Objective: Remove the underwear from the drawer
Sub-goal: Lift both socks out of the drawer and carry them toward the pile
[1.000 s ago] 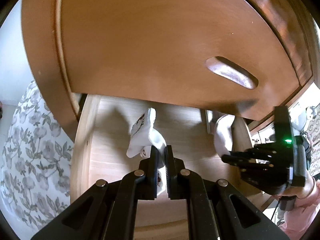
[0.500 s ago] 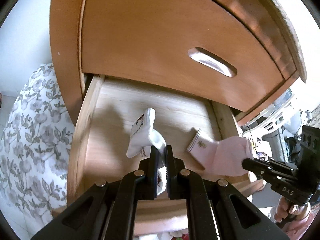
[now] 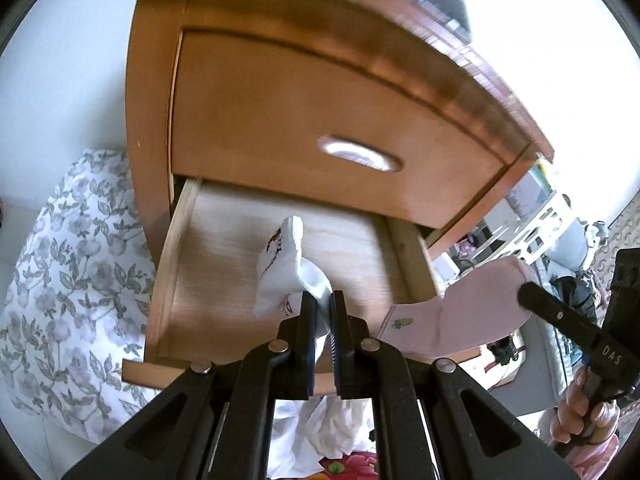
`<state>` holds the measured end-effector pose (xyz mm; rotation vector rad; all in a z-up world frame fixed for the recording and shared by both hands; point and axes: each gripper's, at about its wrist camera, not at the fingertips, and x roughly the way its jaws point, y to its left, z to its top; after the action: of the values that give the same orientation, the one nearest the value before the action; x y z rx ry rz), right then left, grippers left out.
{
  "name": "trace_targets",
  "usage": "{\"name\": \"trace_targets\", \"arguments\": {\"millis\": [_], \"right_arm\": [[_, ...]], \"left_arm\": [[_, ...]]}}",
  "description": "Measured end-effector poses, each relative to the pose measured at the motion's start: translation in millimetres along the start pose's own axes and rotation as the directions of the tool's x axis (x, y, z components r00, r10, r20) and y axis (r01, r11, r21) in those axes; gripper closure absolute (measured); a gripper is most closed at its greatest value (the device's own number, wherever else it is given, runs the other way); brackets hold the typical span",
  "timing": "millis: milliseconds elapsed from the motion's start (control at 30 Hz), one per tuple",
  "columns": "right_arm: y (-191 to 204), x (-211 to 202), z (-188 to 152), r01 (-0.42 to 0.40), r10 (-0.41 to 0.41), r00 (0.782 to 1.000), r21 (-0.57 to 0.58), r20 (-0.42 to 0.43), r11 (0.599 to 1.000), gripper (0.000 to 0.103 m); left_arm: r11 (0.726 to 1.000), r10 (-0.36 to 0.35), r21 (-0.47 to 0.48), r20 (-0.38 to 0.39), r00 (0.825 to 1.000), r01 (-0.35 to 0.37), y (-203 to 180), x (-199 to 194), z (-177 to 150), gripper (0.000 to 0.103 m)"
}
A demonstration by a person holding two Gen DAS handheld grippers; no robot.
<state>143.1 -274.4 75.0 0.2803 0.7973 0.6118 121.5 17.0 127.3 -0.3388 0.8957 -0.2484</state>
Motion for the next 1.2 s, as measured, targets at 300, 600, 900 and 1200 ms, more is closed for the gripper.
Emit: {"name": "trace_targets", "arguments": {"millis": [300,600,900,1200], "right_arm": [[44,-64,-5,-0.012,0.020,0.991,-0.065,0.129,0.998,0.095],[82,-117,-23,-0.014,0.037,0.980,-0.120,0.194,0.993,0.095],[103,-137,-44,0.004,0.022,0.980,-0.132,0.196,0.991,0.095],[110,-136,-60,0.024,-0.003,0.986,-0.121,0.165,0.992,0.095]], "left_arm": [[0.998,-0.037,0.053,0.109,0.993,0.032,-25,-67,-6,0.097],[0.993,-0.081,0.095,0.190,0.978,0.064,-41,-123,-23,0.097],[0.994,-0.090,0.087,0.213,0.973,0.072,-37,-149,-39,0.097],[0.994,-0.089,0.078,0.212,0.973,0.074,-30,-157,-50,0.096]]}}
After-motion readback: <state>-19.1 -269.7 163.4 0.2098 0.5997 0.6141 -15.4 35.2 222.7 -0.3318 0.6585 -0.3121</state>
